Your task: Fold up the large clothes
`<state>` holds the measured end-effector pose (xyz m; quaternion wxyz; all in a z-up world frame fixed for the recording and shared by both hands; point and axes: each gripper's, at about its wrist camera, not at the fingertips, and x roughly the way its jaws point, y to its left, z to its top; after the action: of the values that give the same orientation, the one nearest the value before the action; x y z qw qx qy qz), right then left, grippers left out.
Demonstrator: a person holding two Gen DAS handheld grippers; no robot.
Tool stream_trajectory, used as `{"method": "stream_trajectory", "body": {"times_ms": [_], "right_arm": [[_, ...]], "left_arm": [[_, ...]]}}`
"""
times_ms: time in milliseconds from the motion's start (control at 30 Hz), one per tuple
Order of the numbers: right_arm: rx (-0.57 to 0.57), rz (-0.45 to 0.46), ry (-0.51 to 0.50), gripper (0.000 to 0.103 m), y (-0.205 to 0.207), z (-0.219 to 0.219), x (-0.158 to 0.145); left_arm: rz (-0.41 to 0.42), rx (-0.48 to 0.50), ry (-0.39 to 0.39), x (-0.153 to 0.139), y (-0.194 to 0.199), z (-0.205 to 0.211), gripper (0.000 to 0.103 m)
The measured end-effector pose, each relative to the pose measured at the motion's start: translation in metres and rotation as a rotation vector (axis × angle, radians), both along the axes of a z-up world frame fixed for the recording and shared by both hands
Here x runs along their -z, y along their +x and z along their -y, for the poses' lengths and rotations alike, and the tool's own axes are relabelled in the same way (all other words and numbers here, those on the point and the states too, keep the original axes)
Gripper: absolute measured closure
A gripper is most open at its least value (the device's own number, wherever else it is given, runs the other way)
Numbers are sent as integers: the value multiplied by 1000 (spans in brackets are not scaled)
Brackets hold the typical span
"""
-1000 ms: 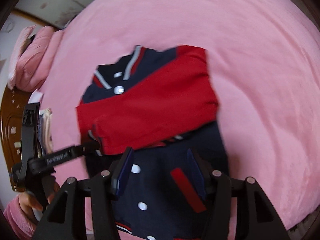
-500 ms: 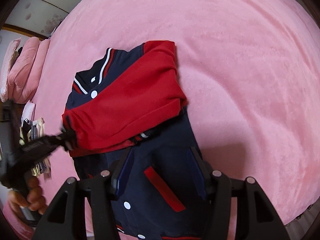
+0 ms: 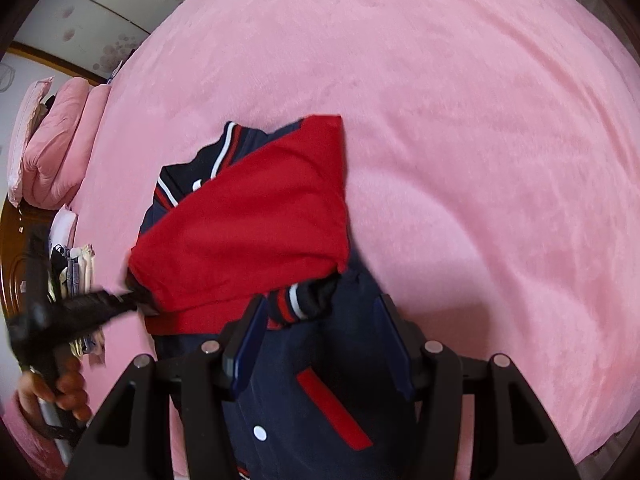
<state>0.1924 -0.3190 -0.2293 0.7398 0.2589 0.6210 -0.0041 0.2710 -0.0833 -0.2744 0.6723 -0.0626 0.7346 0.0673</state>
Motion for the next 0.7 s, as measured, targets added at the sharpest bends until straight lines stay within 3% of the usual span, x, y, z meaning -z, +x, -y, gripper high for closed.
{"method": "stream_trajectory", "body": {"times_ms": [33, 133, 200, 233, 267, 333, 500, 600, 700], "right_arm": [[-5, 17, -9, 48, 3, 0, -2], [-12, 71, -16, 49, 11, -2, -9], [-37, 122, 21, 70, 22, -9, -11], [-54, 138, 36, 90, 29, -15, -11], [-85, 149, 43, 99, 37, -24, -9], [-144, 152, 52, 100, 53, -44, -3], [-252, 93, 97, 100, 82, -93, 24], [-284, 59, 13, 100, 86, -104, 38], [-223, 34, -37, 103, 86, -87, 47]], "left_arm": [[17, -10, -8, -4, -4, -1, 23], [93, -15, -46, -20, -12, 1, 23], [148, -8, -92, -31, -14, 6, 23], [167, -4, -124, -33, -13, 10, 23], [174, 1, -148, -33, -10, 14, 23], [163, 18, -167, -28, 2, 26, 23], [137, 150, -127, -8, 31, 58, 24], [123, 179, -51, 3, 38, 71, 24], [121, 205, 91, 14, 41, 75, 24]]}}
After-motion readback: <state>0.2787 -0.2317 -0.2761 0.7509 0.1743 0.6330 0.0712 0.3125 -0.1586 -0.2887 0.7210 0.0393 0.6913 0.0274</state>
